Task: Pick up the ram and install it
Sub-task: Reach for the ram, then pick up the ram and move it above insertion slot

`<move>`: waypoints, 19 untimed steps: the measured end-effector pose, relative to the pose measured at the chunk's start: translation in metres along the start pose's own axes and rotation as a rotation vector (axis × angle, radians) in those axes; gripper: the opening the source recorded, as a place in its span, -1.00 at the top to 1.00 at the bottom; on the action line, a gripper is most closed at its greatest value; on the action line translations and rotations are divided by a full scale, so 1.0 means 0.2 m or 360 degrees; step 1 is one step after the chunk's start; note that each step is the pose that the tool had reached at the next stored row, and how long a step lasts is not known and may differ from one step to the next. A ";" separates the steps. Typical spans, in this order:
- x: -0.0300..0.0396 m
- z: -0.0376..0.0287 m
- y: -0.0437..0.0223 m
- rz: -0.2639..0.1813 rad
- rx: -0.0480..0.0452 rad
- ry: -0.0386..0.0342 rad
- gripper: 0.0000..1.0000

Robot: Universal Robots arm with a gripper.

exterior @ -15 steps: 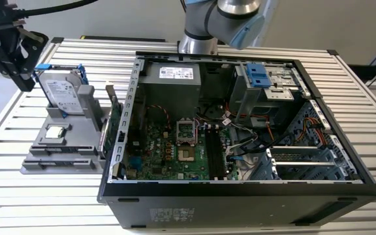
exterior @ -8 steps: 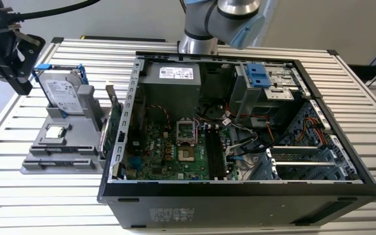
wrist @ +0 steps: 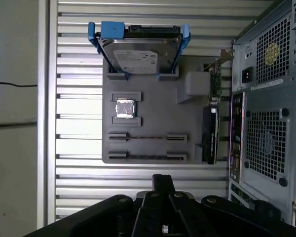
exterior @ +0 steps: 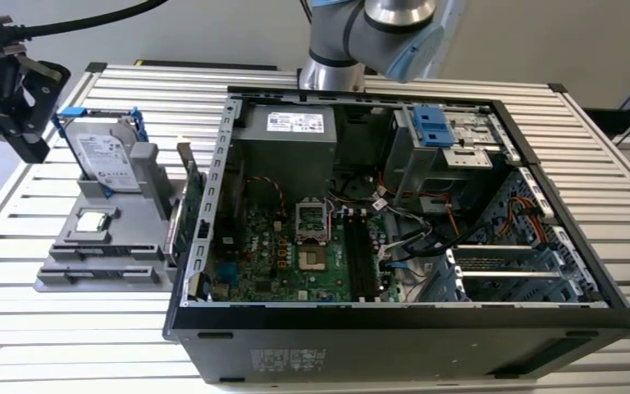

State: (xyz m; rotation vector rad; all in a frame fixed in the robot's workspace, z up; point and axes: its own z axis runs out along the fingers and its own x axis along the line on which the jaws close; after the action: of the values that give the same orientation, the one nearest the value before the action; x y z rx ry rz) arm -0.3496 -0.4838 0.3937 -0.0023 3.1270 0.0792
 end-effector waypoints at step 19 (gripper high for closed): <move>0.005 0.002 -0.017 0.0000 0.0000 0.0003 1.00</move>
State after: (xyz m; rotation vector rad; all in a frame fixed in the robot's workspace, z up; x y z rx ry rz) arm -0.3505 -0.4871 0.3932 -0.0022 3.1287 0.0792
